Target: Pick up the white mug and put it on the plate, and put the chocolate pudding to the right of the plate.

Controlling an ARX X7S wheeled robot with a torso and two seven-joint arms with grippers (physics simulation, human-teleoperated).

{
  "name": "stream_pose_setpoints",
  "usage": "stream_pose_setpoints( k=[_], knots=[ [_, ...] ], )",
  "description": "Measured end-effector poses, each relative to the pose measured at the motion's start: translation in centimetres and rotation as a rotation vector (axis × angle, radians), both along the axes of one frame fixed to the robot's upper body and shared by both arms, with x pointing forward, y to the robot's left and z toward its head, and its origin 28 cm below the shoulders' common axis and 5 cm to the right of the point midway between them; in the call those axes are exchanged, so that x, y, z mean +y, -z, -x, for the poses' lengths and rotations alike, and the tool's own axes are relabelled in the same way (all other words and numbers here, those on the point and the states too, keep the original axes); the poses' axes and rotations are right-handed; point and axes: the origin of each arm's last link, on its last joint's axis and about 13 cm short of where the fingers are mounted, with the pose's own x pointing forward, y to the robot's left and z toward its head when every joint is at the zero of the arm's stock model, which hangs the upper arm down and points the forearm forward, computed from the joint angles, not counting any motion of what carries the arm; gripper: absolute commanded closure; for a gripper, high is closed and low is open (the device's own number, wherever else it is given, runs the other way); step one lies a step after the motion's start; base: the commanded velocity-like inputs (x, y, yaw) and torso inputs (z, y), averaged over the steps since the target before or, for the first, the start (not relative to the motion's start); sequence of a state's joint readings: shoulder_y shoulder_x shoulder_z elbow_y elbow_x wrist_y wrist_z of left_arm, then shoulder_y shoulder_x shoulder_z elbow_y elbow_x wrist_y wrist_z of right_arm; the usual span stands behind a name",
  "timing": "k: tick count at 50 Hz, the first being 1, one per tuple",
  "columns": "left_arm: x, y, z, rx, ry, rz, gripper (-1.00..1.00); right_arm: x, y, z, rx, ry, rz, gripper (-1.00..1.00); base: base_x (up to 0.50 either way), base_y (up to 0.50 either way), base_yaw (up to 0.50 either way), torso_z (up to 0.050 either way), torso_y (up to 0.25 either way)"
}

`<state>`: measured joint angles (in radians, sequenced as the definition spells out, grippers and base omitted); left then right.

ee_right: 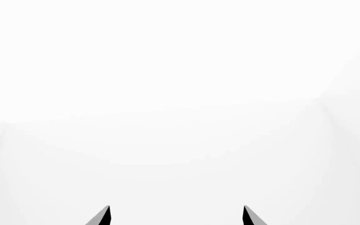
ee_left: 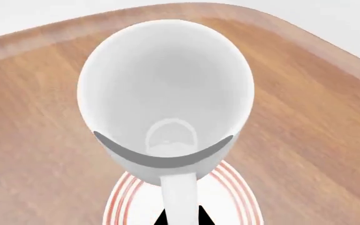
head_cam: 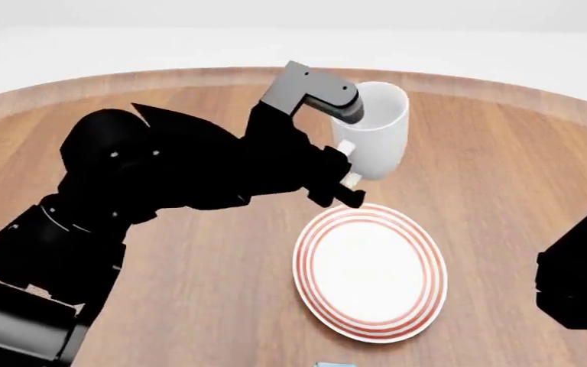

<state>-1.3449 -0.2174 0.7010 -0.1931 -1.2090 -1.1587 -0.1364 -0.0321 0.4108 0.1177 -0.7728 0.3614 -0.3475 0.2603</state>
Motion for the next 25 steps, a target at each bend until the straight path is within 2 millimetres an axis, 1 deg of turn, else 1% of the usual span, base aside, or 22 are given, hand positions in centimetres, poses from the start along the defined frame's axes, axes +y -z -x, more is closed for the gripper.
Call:
stream_pose_setpoints(
  k=[11, 25],
  knots=[
    [-1.1, 2.2, -0.5, 0.072, 0.012, -0.012, 1.0, 0.0, -0.1, 0.0, 0.0, 0.0, -0.001, -1.0, 0.0, 0.0, 0.0, 0.0, 0.0],
    [-2.0, 5.0, -1.2, 0.13, 0.003, -0.039, 1.0, 0.0, -0.1, 0.0, 0.001, 0.0, -0.001, -1.0, 0.0, 0.0, 0.0, 0.0, 0.0]
  ],
)
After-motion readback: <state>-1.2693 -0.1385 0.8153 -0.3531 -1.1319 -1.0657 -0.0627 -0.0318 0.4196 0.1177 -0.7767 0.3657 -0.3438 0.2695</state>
